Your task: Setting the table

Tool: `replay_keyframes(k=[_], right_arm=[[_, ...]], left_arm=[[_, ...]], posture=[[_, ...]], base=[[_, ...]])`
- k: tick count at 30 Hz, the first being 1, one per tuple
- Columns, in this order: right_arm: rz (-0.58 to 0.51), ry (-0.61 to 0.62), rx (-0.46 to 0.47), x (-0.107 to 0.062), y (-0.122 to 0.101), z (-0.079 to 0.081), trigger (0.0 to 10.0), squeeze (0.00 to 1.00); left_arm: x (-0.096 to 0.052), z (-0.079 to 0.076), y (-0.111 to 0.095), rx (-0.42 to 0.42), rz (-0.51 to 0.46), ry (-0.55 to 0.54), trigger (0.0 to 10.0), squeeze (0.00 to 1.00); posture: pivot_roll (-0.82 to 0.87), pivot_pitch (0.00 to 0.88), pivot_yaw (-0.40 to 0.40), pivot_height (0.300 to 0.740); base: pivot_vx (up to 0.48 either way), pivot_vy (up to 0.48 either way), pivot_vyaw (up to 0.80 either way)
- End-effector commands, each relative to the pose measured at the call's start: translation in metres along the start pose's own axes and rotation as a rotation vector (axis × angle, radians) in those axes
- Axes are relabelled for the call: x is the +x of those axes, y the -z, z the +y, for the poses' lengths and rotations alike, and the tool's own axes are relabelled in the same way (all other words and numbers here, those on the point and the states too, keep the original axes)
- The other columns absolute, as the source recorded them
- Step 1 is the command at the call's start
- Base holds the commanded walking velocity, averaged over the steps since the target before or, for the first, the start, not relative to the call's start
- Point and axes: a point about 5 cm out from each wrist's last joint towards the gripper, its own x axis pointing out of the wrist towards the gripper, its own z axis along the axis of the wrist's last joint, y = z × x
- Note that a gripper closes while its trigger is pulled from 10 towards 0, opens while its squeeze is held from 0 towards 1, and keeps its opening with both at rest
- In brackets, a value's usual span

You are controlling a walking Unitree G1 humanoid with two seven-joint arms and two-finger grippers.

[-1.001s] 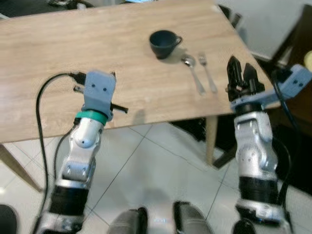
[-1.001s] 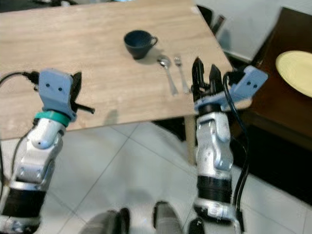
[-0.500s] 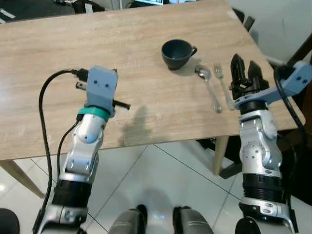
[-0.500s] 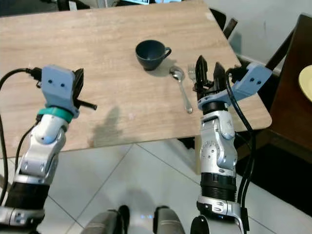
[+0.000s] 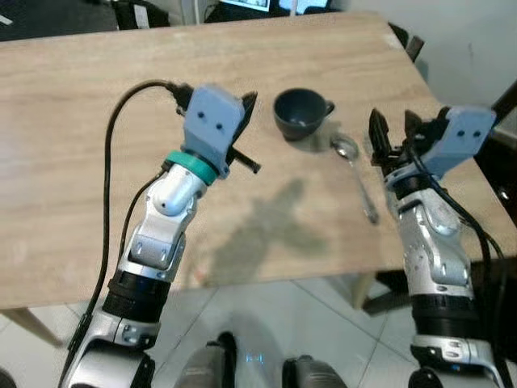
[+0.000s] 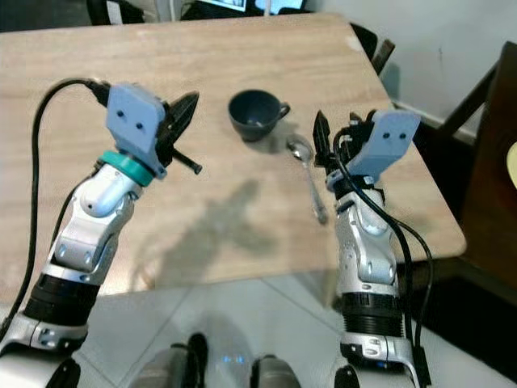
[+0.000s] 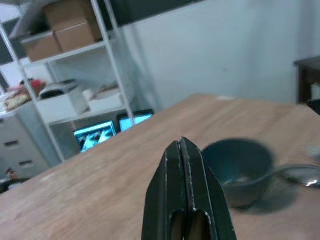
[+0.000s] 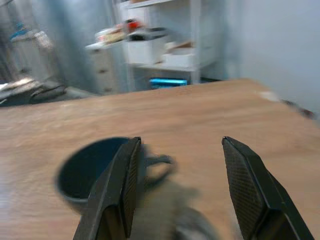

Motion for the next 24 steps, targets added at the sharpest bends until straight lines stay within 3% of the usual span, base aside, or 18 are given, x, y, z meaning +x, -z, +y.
replay_keyframes(k=[1,5,9,11,19,24], right_arm=[[0.032,0.022,-0.020,-0.006,0.008,-0.008,10.0,0.00],[0.115,-0.027,-0.115,-0.009,0.015,-0.013,10.0,0.00],[0.248,-0.080,-0.248,-0.019,0.028,-0.028,10.0,0.00],[0.285,-0.086,-0.284,-0.022,0.029,-0.037,10.0,0.00],[0.375,-0.145,-0.313,-0.030,0.027,-0.050,10.0,0.00],[0.419,-0.178,-0.298,-0.031,0.031,-0.049,10.0,0.00]], left_arm=[[0.000,-0.007,0.004,-0.016,0.014,0.029,10.0,0.00],[-0.001,-0.016,0.003,-0.072,0.021,0.104,10.0,0.00],[-0.018,-0.029,0.007,-0.204,0.090,0.271,10.0,0.00],[-0.025,-0.029,0.007,-0.227,0.112,0.318,10.0,0.00],[-0.046,-0.026,0.003,-0.217,0.155,0.430,10.0,0.00],[-0.053,-0.019,0.000,-0.146,0.185,0.479,10.0,0.00]], posture=[[-0.05,0.123,0.089,0.740],[-0.06,0.124,0.088,0.740],[-0.05,0.128,0.085,0.740],[-0.05,0.133,0.085,0.740],[-0.04,0.147,0.080,0.740],[-0.04,0.152,0.075,0.740]], base=[[0.352,0.000,0.00],[0.000,0.000,0.00],[0.000,0.000,0.00],[0.000,0.000,0.00],[0.000,0.000,0.00],[0.000,0.000,0.00]])
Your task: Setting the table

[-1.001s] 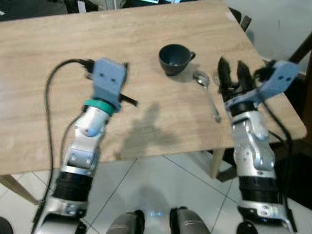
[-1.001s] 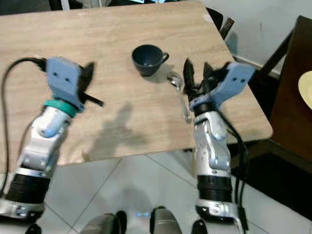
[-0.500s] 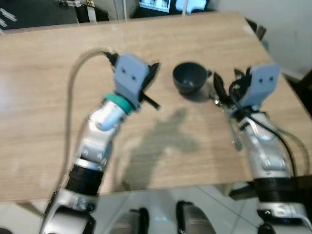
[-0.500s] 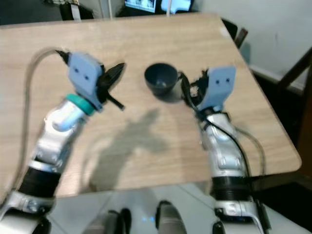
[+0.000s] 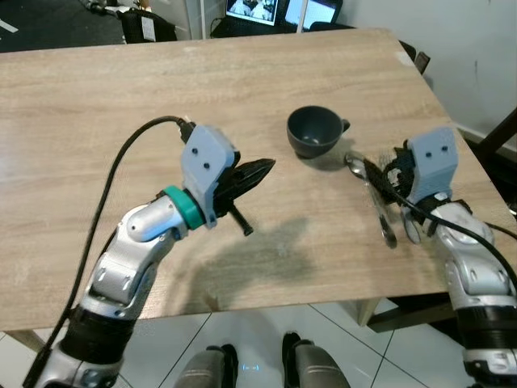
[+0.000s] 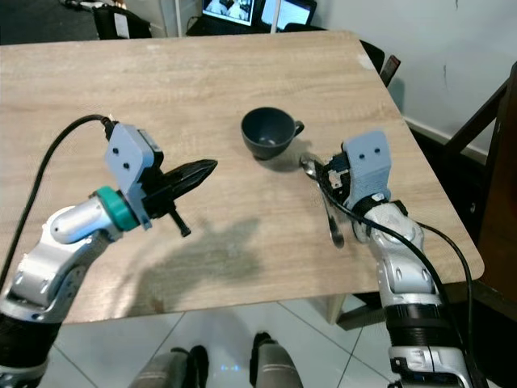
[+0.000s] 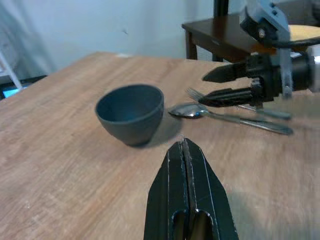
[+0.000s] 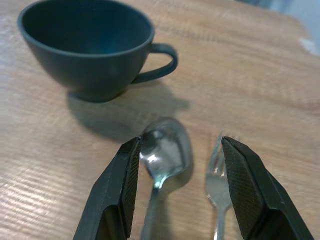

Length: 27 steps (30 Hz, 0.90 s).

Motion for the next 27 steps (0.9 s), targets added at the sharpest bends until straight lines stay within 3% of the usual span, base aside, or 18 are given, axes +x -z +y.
replay_keyframes(k=[1,2,6,7,9,12,19,20,23,24,27], right_arm=[[0.024,-0.016,0.010,0.000,0.004,0.002,10.0,0.00],[0.035,-0.011,0.021,0.002,0.007,0.003,10.0,1.00],[0.047,-0.021,0.029,0.008,0.009,0.010,10.0,1.00],[0.055,-0.025,0.026,0.012,0.009,0.013,10.0,1.00],[0.082,-0.040,0.016,0.016,0.012,0.017,10.0,1.00],[0.116,-0.047,0.008,0.017,0.016,0.017,10.0,1.00],[0.142,-0.006,-0.021,0.017,0.018,0.011,10.0,1.00],[0.132,0.016,-0.027,0.017,0.016,0.007,10.0,0.94],[0.125,0.030,-0.030,0.017,0.014,0.005,10.0,0.94],[0.127,0.046,-0.020,0.017,0.014,0.002,10.0,0.00],[0.141,0.057,0.006,0.016,0.018,0.000,10.0,0.00]], left_arm=[[-0.001,-0.003,0.000,0.008,0.015,0.019,10.0,0.00],[0.000,-0.001,0.001,0.011,0.018,0.016,10.0,0.00],[0.004,0.002,0.002,0.010,0.024,0.018,10.0,0.00],[0.008,0.002,0.003,-0.018,0.022,0.034,10.0,0.08],[0.015,-0.003,0.004,-0.075,0.020,0.127,10.0,0.00],[0.025,-0.005,0.007,-0.095,0.031,0.208,10.0,0.00],[0.035,-0.006,0.009,-0.029,0.058,0.262,10.0,0.00],[0.036,-0.007,0.009,-0.022,0.060,0.273,10.0,0.00],[0.035,-0.008,0.008,-0.021,0.060,0.278,10.0,0.00],[0.035,-0.008,0.009,-0.022,0.060,0.276,10.0,0.00],[0.035,-0.008,0.010,-0.024,0.060,0.278,10.0,0.00]], posture=[[-0.04,0.152,0.075,0.740],[-0.04,0.152,0.075,0.740],[-0.03,0.156,0.070,0.740],[-0.03,0.160,0.069,0.740],[-0.03,0.166,0.066,0.740],[-0.03,0.170,0.057,0.740],[-0.04,0.174,0.057,0.740],[-0.05,0.174,0.065,0.740],[-0.05,0.174,0.065,0.740],[-0.05,0.174,0.067,0.740],[-0.05,0.175,0.066,0.740]], base=[[0.000,0.000,0.00],[0.000,0.000,0.00],[0.000,0.000,0.00],[0.000,0.000,0.00],[0.000,0.000,0.00],[0.000,0.000,0.00],[0.000,0.000,0.00],[0.000,0.000,0.00],[0.000,0.000,0.00],[0.000,0.000,0.00],[0.000,0.000,0.00]])
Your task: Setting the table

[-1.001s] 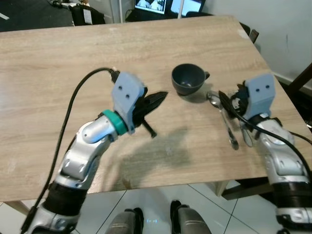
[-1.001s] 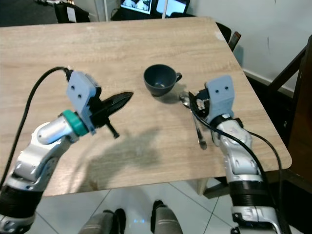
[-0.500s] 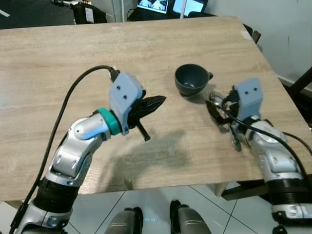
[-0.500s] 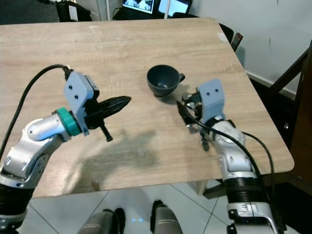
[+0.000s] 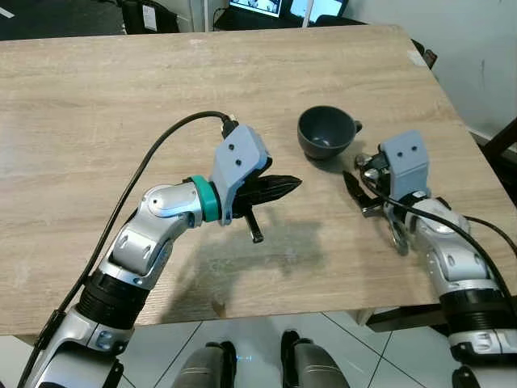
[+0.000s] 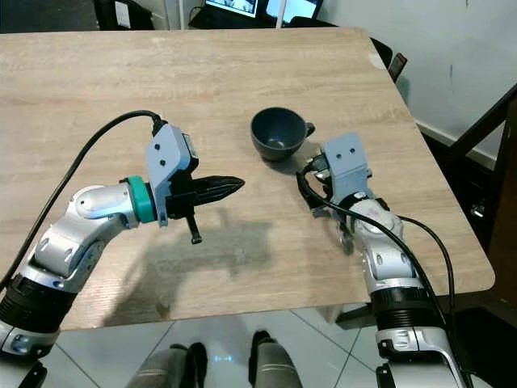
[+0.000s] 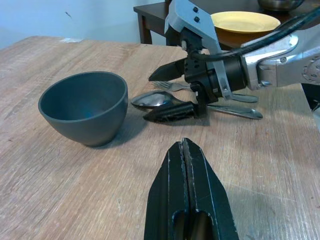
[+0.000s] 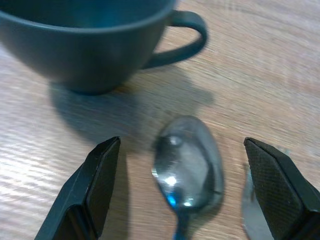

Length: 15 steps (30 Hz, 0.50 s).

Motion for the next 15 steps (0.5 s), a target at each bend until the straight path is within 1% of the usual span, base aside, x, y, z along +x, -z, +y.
replay_keyframes(k=[1,3,4,6,7,8,9,10,11,12,13,15], right_arm=[[0.056,0.024,0.064,-0.001,0.013,-0.004,10.0,0.00],[0.093,0.038,0.128,0.000,0.022,-0.006,10.0,0.00],[0.093,0.038,0.128,0.000,0.022,-0.006,10.0,0.00],[0.136,0.044,0.199,0.000,0.031,-0.007,10.0,0.00],[0.136,0.044,0.199,0.000,0.031,-0.007,10.0,0.00],[0.164,0.056,0.276,0.000,0.038,-0.009,10.0,0.00],[0.164,0.056,0.276,0.000,0.038,-0.009,10.0,0.00],[0.181,0.063,0.329,-0.001,0.043,-0.009,10.0,0.00],[0.197,0.066,0.359,-0.001,0.047,-0.010,10.0,0.00],[0.197,0.066,0.359,-0.001,0.047,-0.010,10.0,0.00],[0.203,0.051,0.383,-0.002,0.050,-0.009,10.0,0.00],[0.203,0.051,0.383,-0.002,0.050,-0.009,10.0,0.00]], left_arm=[[0.001,-0.003,0.004,-0.002,0.009,0.016,10.0,0.00],[0.001,-0.003,0.006,-0.007,0.007,0.010,10.0,0.00],[0.001,-0.003,0.006,-0.007,0.007,0.010,10.0,0.00],[0.000,-0.003,0.007,-0.011,0.007,0.001,10.0,0.00],[0.000,-0.003,0.007,-0.011,0.007,0.001,10.0,0.00],[-0.001,-0.004,0.008,-0.014,0.007,-0.002,10.0,0.00],[-0.001,-0.004,0.008,-0.014,0.007,-0.002,10.0,0.00],[-0.002,-0.005,0.009,-0.015,0.007,-0.004,10.0,0.00],[-0.002,-0.006,0.009,-0.016,0.007,-0.006,10.0,0.00],[-0.002,-0.006,0.009,-0.016,0.007,-0.006,10.0,0.00],[-0.003,-0.007,0.010,-0.018,0.007,-0.010,10.0,0.00],[-0.003,-0.007,0.010,-0.018,0.007,-0.010,10.0,0.00]], posture=[[-0.05,0.173,0.065,0.740],[-0.05,0.173,0.065,0.740],[-0.05,0.173,0.065,0.740],[-0.05,0.168,0.063,0.740],[-0.05,0.168,0.063,0.740],[-0.04,0.168,0.062,0.740],[-0.04,0.168,0.062,0.740],[-0.04,0.168,0.062,0.740],[-0.04,0.168,0.062,0.740],[-0.04,0.168,0.062,0.740],[-0.04,0.165,0.061,0.740],[-0.04,0.165,0.061,0.740]], base=[[0.000,0.000,0.00],[0.000,0.000,0.00],[0.000,0.000,0.00],[0.000,0.000,0.00],[0.000,0.000,0.00],[0.000,0.000,0.00],[0.000,0.000,0.00],[0.000,0.000,0.00],[0.000,0.000,0.00],[0.000,0.000,0.00],[0.000,0.000,0.00],[0.000,0.000,0.00]])
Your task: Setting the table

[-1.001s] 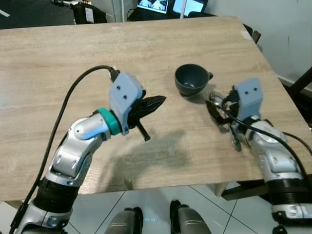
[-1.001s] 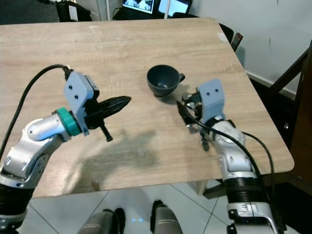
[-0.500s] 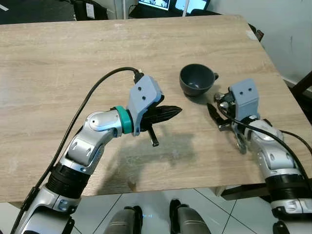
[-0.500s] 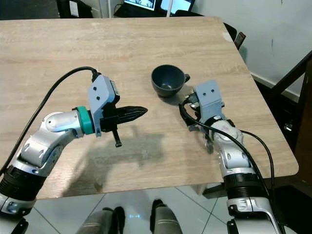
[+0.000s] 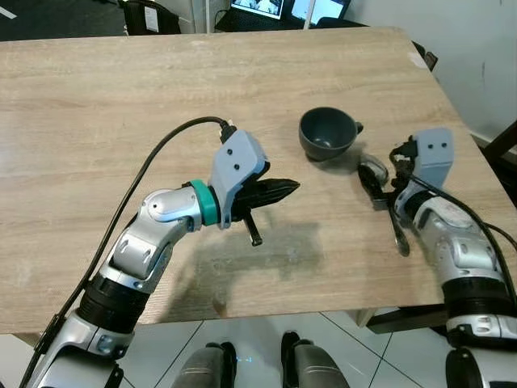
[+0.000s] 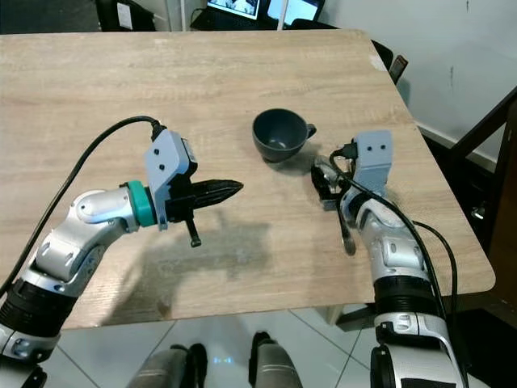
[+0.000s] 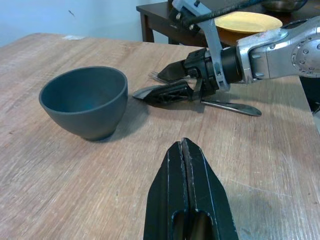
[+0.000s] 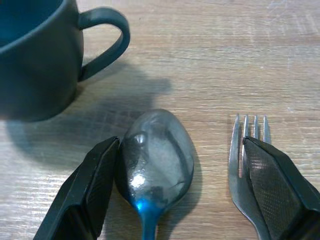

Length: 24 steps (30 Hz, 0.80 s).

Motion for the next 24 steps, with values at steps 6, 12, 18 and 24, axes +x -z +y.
replay_keyframes(k=[6,12,18,24], right_arm=[[0.156,-0.047,0.038,-0.006,0.037,0.002,3.9,0.00],[0.198,-0.166,-0.066,-0.008,0.052,0.021,0.0,0.00],[0.220,-0.258,-0.070,-0.011,0.063,0.040,0.0,0.00],[0.117,-0.274,0.066,-0.006,0.045,0.051,0.0,0.00]], left_arm=[[-0.002,-0.005,0.004,-0.002,0.007,-0.003,10.0,0.00],[-0.003,-0.007,0.006,-0.016,0.005,-0.020,10.0,0.00],[-0.003,-0.009,0.008,-0.024,0.006,-0.024,10.0,0.00],[-0.002,-0.009,0.008,-0.030,0.004,-0.033,10.0,0.00]], posture=[[-0.04,0.163,0.058,0.740],[-0.03,0.160,0.060,0.740],[-0.04,0.160,0.063,0.740],[-0.03,0.161,0.067,0.740]], base=[[0.000,0.000,0.00],[0.000,0.000,0.00],[0.000,0.000,0.00],[0.000,0.000,0.00]])
